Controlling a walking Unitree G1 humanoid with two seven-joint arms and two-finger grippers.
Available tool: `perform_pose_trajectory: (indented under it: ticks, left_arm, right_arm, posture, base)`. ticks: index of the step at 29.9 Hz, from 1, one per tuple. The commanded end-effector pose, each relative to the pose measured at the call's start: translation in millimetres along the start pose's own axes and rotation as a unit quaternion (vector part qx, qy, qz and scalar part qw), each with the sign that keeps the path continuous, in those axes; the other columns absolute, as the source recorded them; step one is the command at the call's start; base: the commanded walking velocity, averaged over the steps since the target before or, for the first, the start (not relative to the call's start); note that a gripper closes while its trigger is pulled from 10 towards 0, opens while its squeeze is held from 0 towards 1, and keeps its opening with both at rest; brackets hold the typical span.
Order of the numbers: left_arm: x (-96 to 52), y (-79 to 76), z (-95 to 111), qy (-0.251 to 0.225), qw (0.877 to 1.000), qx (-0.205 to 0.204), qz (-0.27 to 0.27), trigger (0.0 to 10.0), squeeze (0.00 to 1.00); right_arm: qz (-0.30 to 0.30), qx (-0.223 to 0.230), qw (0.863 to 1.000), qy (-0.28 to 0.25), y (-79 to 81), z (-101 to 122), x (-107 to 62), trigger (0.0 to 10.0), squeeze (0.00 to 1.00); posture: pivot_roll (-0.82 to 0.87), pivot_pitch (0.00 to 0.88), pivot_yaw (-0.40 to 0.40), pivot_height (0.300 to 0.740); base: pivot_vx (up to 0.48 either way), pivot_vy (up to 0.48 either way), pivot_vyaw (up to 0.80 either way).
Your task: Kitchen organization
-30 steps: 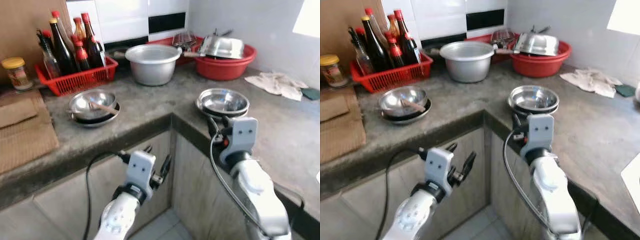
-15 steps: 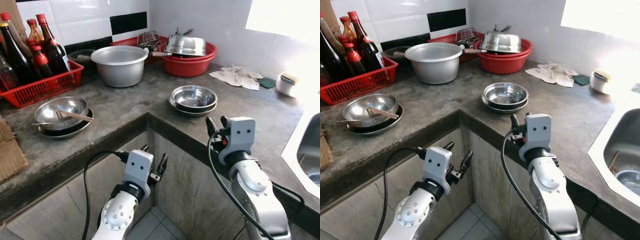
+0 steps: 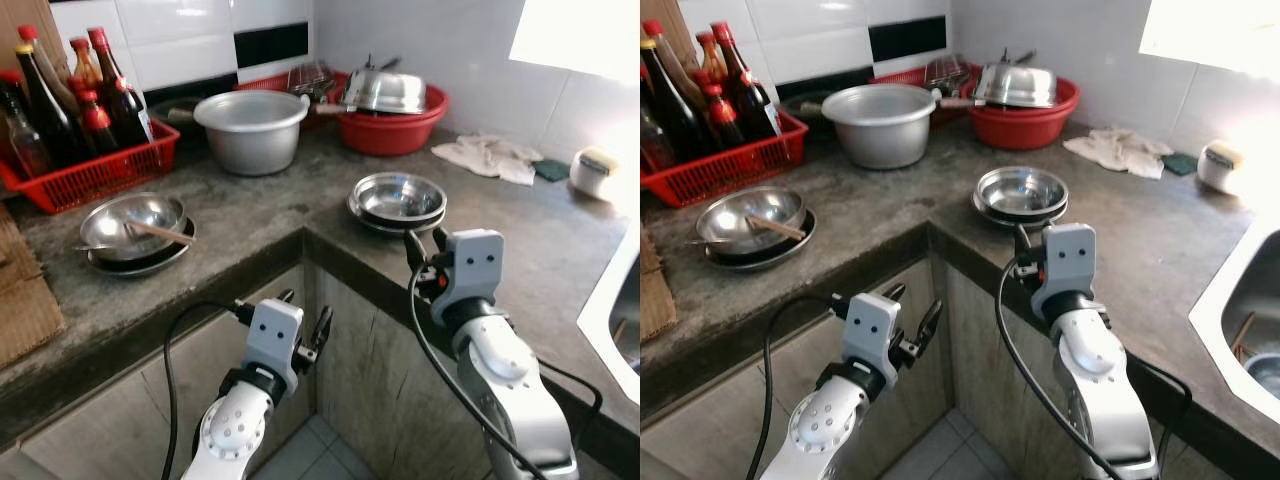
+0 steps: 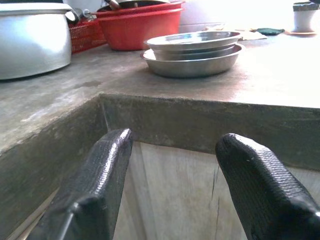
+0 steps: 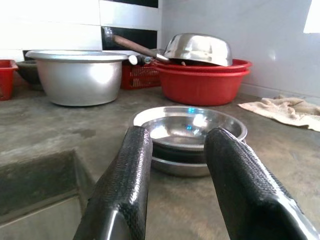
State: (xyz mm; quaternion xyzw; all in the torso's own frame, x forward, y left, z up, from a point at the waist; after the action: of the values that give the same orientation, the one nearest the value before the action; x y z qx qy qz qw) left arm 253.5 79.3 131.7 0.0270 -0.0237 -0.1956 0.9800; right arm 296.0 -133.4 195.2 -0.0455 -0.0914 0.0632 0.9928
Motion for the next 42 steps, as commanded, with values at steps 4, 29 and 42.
perform_pose_trajectory:
  ticks: [4,29,42]
  left_arm:
    - [-1.2,-1.0,1,-0.003,1.000,0.000,-0.002,10.0,0.00]
    - [-6.9,-8.2,-9,0.020,1.000,-0.015,-0.009,10.0,0.00]
    - [-14.3,-24.0,-14,0.037,0.997,-0.037,-0.060,10.0,0.00]
  right_arm:
    - [0.004,0.002,1.000,-0.010,0.6,6,2.7,10.0,0.00]
    - [0.082,-0.010,0.996,-0.043,-9.7,34,27.4,10.0,0.00]
    - [0.264,-0.015,0.960,0.095,-21.5,24,62.3,10.0,0.00]
  posture:
    - [0.11,0.011,-0.025,0.740]
    - [0.11,0.005,-0.032,0.740]
    - [0.12,0.024,-0.051,0.740]
  base:
    - [0.448,0.000,0.00]
    - [0.082,0.000,0.00]
    - [0.000,0.000,0.00]
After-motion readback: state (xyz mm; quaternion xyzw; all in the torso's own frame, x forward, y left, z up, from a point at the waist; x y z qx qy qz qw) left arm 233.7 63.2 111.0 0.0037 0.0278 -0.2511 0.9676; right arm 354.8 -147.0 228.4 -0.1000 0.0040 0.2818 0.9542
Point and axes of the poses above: a point about 5 cm out from each wrist's last joint towards the gripper, its own x axis pointing out of the wrist towards the gripper, its own z axis along the axis of the wrist's last joint, y = z × x, the point moved 2 cm from there along x, pointing out of the wrist towards the gripper, and after that the axes turned 4 degrees about -x, right-handed, at the moved point
